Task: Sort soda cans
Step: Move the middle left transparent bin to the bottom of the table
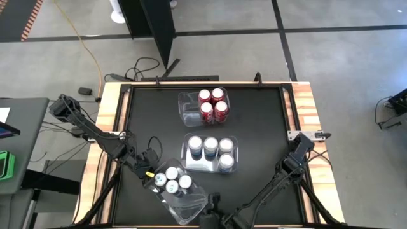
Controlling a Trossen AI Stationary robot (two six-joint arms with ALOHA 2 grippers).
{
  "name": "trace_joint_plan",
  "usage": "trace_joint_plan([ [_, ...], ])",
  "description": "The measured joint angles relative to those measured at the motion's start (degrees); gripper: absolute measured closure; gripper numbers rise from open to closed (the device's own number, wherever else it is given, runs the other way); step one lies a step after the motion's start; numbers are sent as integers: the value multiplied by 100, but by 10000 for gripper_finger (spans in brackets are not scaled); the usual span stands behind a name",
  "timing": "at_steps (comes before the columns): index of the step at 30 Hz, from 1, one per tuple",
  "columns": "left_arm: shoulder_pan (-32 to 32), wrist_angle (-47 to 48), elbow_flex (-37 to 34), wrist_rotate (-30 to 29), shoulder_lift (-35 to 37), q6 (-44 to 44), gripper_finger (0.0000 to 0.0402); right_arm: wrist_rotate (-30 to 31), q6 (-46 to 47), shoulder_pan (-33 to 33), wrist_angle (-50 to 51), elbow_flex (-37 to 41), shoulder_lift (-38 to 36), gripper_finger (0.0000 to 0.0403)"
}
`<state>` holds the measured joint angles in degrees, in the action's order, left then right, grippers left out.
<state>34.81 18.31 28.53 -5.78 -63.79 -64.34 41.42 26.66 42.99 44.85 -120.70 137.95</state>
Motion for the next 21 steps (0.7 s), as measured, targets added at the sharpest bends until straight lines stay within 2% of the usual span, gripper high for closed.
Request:
trace_joint_plan([
  [7,0,-8,0,33,0,-19,401,226,59,12,176,0,11,402],
  [14,25,-34,0,129,0,-201,401,326,841,10,915,-4,9,402],
  [21,184,-254,0,145,0,-684,401,332,1268,52,1250,-9,4,402],
])
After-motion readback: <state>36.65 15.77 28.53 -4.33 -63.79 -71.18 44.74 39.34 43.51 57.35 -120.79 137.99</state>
